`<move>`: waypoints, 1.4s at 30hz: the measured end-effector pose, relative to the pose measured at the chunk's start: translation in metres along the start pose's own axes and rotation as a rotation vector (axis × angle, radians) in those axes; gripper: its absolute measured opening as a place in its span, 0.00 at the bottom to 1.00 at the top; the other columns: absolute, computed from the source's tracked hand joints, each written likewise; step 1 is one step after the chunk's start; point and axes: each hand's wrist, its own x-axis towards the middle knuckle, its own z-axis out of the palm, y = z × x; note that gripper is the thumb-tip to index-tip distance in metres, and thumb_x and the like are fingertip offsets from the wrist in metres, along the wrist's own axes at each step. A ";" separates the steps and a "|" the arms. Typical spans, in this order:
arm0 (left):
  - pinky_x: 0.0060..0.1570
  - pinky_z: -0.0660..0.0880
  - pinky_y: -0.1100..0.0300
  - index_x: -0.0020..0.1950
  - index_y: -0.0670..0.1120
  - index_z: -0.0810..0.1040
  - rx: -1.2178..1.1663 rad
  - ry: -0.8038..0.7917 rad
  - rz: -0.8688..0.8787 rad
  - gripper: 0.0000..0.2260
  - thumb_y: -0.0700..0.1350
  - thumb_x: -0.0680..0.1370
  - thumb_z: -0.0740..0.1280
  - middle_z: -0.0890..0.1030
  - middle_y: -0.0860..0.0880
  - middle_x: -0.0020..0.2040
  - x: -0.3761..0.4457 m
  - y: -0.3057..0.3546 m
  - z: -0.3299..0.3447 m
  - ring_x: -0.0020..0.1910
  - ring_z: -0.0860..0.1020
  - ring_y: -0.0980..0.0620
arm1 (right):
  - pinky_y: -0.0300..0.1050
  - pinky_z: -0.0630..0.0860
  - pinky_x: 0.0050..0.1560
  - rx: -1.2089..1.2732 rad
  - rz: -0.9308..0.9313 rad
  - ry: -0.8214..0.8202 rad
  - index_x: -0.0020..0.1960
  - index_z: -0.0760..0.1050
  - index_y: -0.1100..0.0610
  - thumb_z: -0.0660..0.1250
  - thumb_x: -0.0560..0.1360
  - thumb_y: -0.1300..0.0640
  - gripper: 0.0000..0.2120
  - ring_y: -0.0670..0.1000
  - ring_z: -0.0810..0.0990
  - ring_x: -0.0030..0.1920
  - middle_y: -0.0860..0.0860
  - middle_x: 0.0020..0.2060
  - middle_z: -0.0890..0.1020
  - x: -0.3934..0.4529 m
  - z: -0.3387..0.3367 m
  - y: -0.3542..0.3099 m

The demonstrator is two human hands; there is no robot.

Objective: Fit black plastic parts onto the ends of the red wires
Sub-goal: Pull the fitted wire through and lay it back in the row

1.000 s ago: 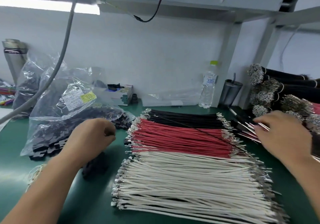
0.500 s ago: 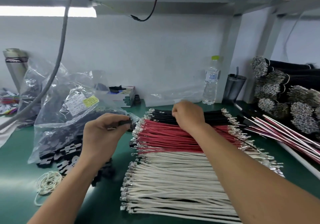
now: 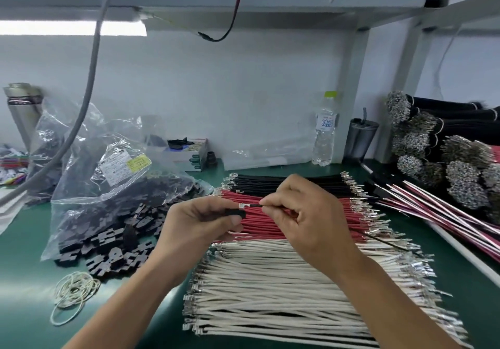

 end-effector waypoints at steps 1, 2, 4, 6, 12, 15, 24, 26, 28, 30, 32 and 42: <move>0.38 0.83 0.60 0.46 0.43 0.88 -0.012 0.002 -0.005 0.10 0.38 0.66 0.78 0.87 0.37 0.42 0.000 0.000 0.000 0.39 0.87 0.45 | 0.28 0.67 0.40 0.019 0.005 -0.012 0.48 0.85 0.49 0.73 0.76 0.53 0.02 0.37 0.75 0.39 0.39 0.40 0.75 0.000 0.001 0.000; 0.39 0.83 0.60 0.46 0.43 0.88 -0.021 0.004 -0.010 0.10 0.38 0.66 0.78 0.87 0.37 0.42 0.000 0.001 0.000 0.39 0.87 0.45 | 0.29 0.68 0.40 0.033 0.015 -0.027 0.48 0.85 0.49 0.73 0.76 0.53 0.02 0.38 0.76 0.40 0.40 0.40 0.76 0.000 0.002 0.000; 0.40 0.84 0.59 0.46 0.43 0.89 -0.035 0.006 -0.021 0.10 0.38 0.65 0.78 0.87 0.36 0.42 0.000 0.001 0.000 0.39 0.87 0.44 | 0.31 0.70 0.39 0.035 0.039 -0.046 0.48 0.84 0.48 0.73 0.76 0.52 0.02 0.40 0.77 0.41 0.39 0.41 0.76 0.000 0.003 0.000; 0.41 0.84 0.59 0.46 0.42 0.89 -0.055 0.002 -0.031 0.11 0.38 0.65 0.79 0.87 0.36 0.43 0.001 0.001 -0.001 0.40 0.87 0.44 | 0.30 0.69 0.40 0.046 0.070 -0.043 0.47 0.84 0.48 0.73 0.76 0.53 0.01 0.40 0.77 0.41 0.39 0.41 0.76 0.000 0.003 0.000; 0.44 0.84 0.59 0.48 0.42 0.89 -0.036 -0.018 -0.002 0.12 0.38 0.64 0.79 0.87 0.37 0.45 0.000 0.000 -0.001 0.44 0.87 0.41 | 0.31 0.65 0.39 0.014 0.091 -0.154 0.46 0.84 0.47 0.71 0.77 0.51 0.03 0.39 0.76 0.41 0.39 0.40 0.75 0.001 0.003 0.003; 0.45 0.84 0.59 0.47 0.42 0.89 -0.013 -0.009 0.014 0.12 0.38 0.64 0.79 0.87 0.37 0.44 0.000 -0.001 0.000 0.44 0.87 0.41 | 0.34 0.67 0.40 0.045 0.115 -0.196 0.47 0.84 0.47 0.72 0.77 0.52 0.03 0.41 0.76 0.42 0.39 0.40 0.76 0.003 0.003 0.004; 0.43 0.84 0.59 0.48 0.41 0.88 -0.042 -0.048 -0.046 0.11 0.37 0.66 0.78 0.87 0.35 0.43 0.000 -0.002 -0.001 0.43 0.87 0.40 | 0.47 0.76 0.49 0.256 0.231 -0.287 0.47 0.84 0.51 0.72 0.77 0.56 0.03 0.44 0.78 0.44 0.43 0.41 0.78 0.008 0.006 0.006; 0.42 0.84 0.58 0.49 0.41 0.88 -0.040 -0.064 -0.050 0.11 0.37 0.67 0.78 0.86 0.34 0.43 -0.001 -0.003 0.000 0.42 0.87 0.39 | 0.48 0.76 0.49 0.246 0.227 -0.278 0.46 0.84 0.50 0.72 0.77 0.56 0.03 0.44 0.78 0.45 0.43 0.41 0.78 0.005 0.012 0.002; 0.41 0.84 0.59 0.48 0.41 0.88 -0.042 -0.042 -0.045 0.11 0.38 0.67 0.78 0.87 0.34 0.43 -0.001 -0.002 0.001 0.42 0.88 0.40 | 0.48 0.76 0.47 0.223 0.210 -0.241 0.47 0.83 0.49 0.71 0.78 0.55 0.03 0.44 0.78 0.45 0.43 0.42 0.78 0.003 0.016 -0.001; 0.40 0.84 0.59 0.48 0.42 0.88 -0.044 0.006 -0.039 0.11 0.39 0.66 0.79 0.87 0.35 0.42 0.000 -0.001 0.002 0.42 0.88 0.40 | 0.45 0.76 0.46 0.185 0.191 -0.209 0.48 0.82 0.48 0.70 0.78 0.52 0.02 0.43 0.78 0.45 0.42 0.42 0.78 0.003 0.016 -0.002; 0.41 0.84 0.59 0.48 0.43 0.89 -0.037 0.019 -0.032 0.11 0.40 0.66 0.79 0.87 0.36 0.42 0.000 -0.001 0.003 0.42 0.88 0.41 | 0.44 0.75 0.44 0.122 0.186 -0.197 0.47 0.82 0.47 0.70 0.78 0.50 0.03 0.42 0.78 0.45 0.40 0.42 0.78 0.004 0.014 -0.001; 0.42 0.85 0.57 0.48 0.43 0.88 0.034 -0.019 0.024 0.10 0.39 0.67 0.78 0.88 0.38 0.43 0.002 -0.002 0.002 0.41 0.88 0.41 | 0.40 0.69 0.39 -0.077 -0.001 -0.130 0.46 0.82 0.55 0.69 0.79 0.52 0.08 0.45 0.75 0.40 0.45 0.39 0.77 0.007 0.019 -0.010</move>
